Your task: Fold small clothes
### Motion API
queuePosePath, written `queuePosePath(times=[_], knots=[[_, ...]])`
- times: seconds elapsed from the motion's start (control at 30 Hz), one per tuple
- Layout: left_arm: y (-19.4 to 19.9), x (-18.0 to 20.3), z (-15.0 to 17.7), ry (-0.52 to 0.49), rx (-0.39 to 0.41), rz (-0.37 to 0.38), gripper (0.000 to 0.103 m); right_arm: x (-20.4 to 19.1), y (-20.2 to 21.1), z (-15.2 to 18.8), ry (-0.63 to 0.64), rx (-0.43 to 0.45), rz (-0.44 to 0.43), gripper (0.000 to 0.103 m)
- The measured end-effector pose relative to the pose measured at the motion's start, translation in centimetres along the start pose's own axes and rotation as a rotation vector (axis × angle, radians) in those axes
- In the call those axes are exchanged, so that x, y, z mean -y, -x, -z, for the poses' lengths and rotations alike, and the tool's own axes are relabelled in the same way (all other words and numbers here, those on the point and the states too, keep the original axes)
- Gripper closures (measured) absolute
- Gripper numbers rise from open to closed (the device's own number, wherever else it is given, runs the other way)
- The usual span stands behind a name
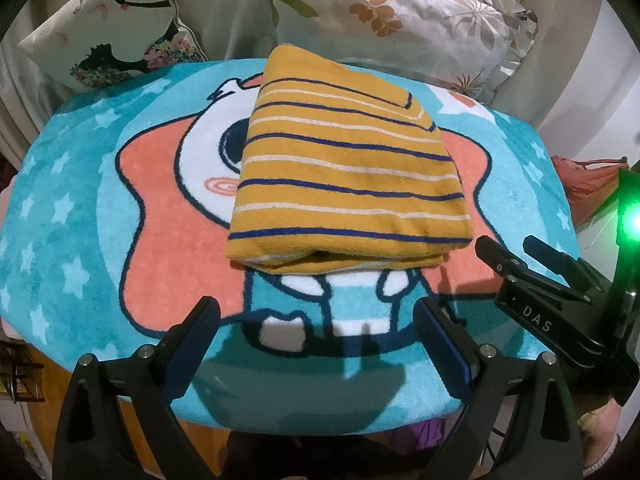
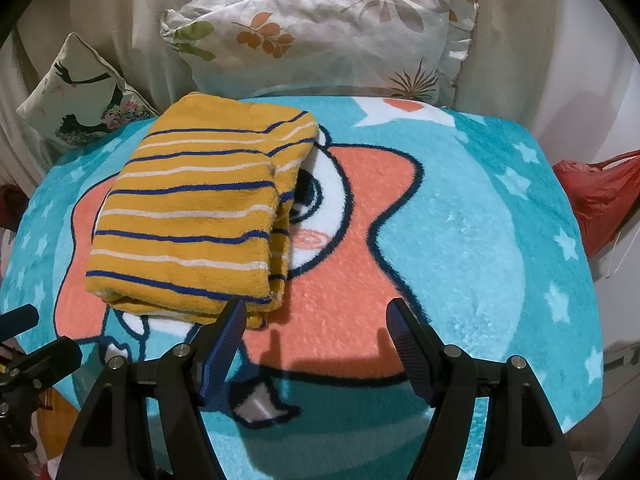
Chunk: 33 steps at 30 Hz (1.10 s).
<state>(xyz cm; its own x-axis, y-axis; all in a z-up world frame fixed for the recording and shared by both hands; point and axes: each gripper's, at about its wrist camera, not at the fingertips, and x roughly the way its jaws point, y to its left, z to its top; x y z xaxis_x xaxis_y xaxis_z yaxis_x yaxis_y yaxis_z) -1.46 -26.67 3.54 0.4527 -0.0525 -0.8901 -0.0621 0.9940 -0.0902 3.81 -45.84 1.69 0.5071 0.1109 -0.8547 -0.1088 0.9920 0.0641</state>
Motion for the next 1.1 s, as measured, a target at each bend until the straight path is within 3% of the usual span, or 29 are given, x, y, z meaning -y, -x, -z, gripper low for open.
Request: queuePosePath(times=[1.1], knots=[[-0.6,-1.8,-0.7,0.082,-0.018,0.026,0.006,-2.5,-0.6,-2.1,0.07,0.017,-0.028,0.025]])
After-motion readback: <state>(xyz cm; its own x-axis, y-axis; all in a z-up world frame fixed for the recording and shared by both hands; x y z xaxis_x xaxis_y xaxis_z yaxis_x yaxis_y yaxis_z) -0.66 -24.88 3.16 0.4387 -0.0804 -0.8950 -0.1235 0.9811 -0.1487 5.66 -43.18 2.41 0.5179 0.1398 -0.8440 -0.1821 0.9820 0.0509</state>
